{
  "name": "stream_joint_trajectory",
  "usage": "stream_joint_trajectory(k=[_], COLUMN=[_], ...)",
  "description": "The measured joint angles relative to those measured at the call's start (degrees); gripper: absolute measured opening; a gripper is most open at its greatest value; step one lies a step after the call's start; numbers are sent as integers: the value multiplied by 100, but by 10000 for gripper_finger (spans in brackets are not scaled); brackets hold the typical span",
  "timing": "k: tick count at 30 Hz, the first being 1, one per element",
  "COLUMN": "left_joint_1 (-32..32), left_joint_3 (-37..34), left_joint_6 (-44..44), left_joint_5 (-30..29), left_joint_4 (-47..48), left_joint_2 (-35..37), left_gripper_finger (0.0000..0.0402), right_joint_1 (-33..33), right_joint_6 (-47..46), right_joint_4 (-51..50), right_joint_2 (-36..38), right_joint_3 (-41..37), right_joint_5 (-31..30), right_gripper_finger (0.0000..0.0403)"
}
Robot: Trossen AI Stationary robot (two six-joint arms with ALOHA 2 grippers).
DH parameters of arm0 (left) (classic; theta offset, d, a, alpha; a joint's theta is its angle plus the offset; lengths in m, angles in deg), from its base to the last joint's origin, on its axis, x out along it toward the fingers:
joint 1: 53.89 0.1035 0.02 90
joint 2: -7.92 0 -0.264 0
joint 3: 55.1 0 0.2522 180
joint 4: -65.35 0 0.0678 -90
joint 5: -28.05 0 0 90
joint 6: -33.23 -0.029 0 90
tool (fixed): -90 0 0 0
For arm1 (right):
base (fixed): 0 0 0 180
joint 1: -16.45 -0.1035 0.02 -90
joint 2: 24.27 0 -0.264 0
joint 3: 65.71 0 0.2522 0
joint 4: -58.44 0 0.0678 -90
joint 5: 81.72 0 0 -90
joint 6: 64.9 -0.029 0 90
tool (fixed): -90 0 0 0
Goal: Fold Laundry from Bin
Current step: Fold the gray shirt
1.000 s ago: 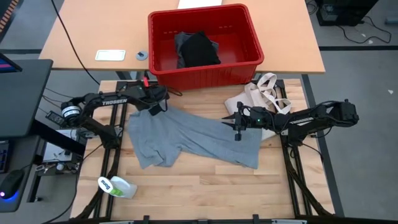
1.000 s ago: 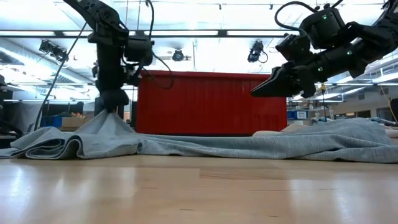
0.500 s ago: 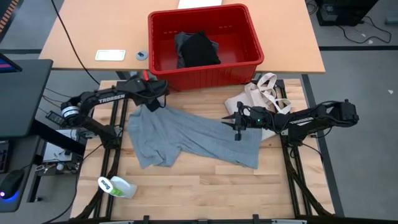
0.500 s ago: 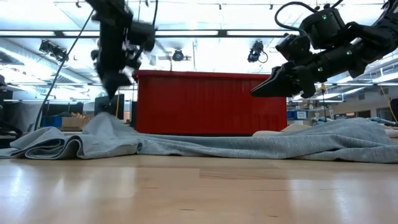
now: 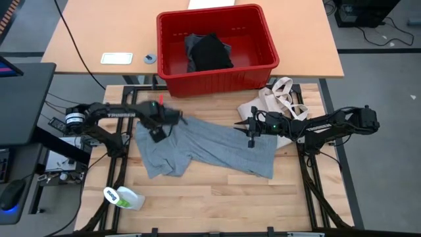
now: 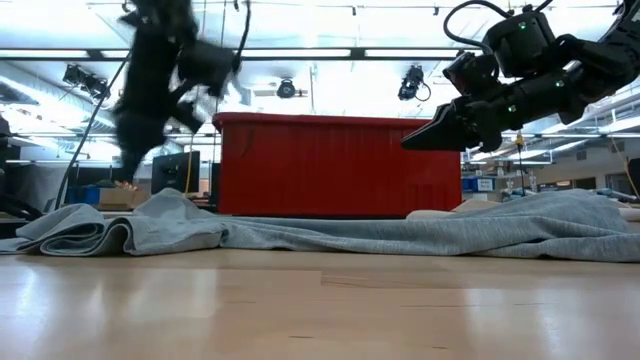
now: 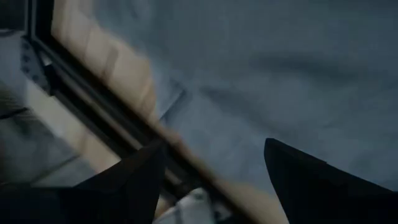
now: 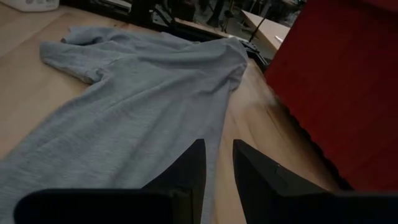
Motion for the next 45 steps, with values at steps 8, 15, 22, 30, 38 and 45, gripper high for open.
stream_joint_trajectory(k=[8, 15, 22, 30, 38, 45], left_joint_1=[-168, -4, 163, 1107, 2681, 3422], left_joint_3=[-1406, -1339, -692, -368, -953, -1413], left_joint_6=[-367, -387, -761, -2124, -2404, -2649], left_joint_5=[-178, -251, -262, -443, 1025, 1243], left_joint_4=[-364, -530, -1223, -1677, -2532, -1833], left_joint_2=[-6, -3, 310, 1189, 2746, 2896], left_gripper_finger=[261, 211, 179, 172, 139, 118], right_joint_1=[-2, -4, -4, -4, -4, -4], right_joint_6=[-2, -4, -4, -4, -88, -144], right_joint_4=[26, 150, 150, 123, -3, -3], right_joint_2=[0, 0, 0, 0, 0, 0], right_joint_3=[0, 0, 0, 0, 0, 0], right_joint_5=[156, 241, 344, 344, 408, 447], right_gripper_finger=[90, 90, 90, 90, 90, 90])
